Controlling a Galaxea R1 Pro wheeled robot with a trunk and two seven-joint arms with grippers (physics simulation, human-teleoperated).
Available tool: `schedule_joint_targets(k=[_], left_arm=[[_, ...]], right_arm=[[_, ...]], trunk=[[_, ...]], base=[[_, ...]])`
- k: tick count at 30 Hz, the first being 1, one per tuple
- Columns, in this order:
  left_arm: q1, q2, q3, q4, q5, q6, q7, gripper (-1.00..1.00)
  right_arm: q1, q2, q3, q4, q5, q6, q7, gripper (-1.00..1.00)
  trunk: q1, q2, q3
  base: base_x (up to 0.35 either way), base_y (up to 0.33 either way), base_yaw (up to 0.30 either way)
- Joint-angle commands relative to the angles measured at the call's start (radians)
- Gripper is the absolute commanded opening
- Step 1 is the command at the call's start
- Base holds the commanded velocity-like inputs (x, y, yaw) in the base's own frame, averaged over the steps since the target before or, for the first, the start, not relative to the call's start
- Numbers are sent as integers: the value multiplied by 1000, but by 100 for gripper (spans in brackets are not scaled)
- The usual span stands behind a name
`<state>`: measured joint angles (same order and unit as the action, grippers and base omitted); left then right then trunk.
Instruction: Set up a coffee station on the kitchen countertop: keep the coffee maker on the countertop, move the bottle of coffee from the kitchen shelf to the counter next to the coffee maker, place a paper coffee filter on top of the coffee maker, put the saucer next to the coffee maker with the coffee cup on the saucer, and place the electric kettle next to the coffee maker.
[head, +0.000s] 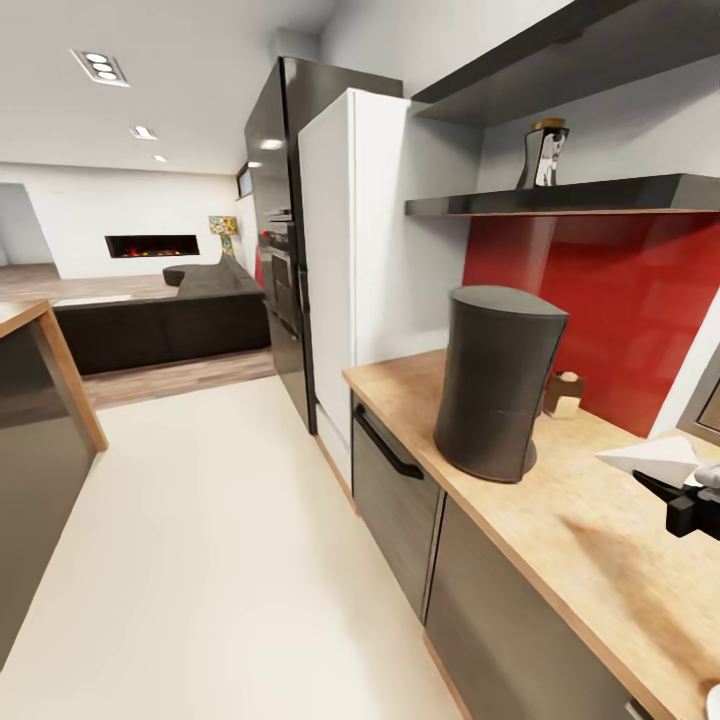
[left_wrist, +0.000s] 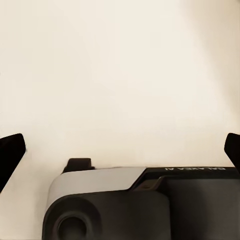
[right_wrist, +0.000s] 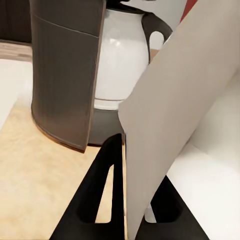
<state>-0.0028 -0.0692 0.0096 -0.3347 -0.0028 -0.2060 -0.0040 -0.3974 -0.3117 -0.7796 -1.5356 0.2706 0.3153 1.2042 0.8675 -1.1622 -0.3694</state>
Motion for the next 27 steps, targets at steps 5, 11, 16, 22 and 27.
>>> schedule_joint_targets(k=[5,11,16,22,27], left_arm=[[0,-1,1,0,0,-3,0,100],[0,0,1,0,0,-3,0,100],[0,0,1,0,0,-3,0,100],[0,0,1,0,0,-3,0,100],[0,0,1,0,0,-3,0,100]], right_arm=[[-1,0,0,-1,2,13,8,-100],[-1,0,0,-1,2,13,8,-100],[-1,0,0,-1,2,13,8,-100],[-1,0,-1,-1,2,13,8,-100],[-1,0,-1,-1,2,13,8,-100]], trunk=[[0,-1,0],[0,-1,1],[0,-1,1],[0,-1,1],[0,-1,1]], base=[[42,52,-181],[3,218,-101],[0,219,-127],[0,36,-234],[0,4,-249]])
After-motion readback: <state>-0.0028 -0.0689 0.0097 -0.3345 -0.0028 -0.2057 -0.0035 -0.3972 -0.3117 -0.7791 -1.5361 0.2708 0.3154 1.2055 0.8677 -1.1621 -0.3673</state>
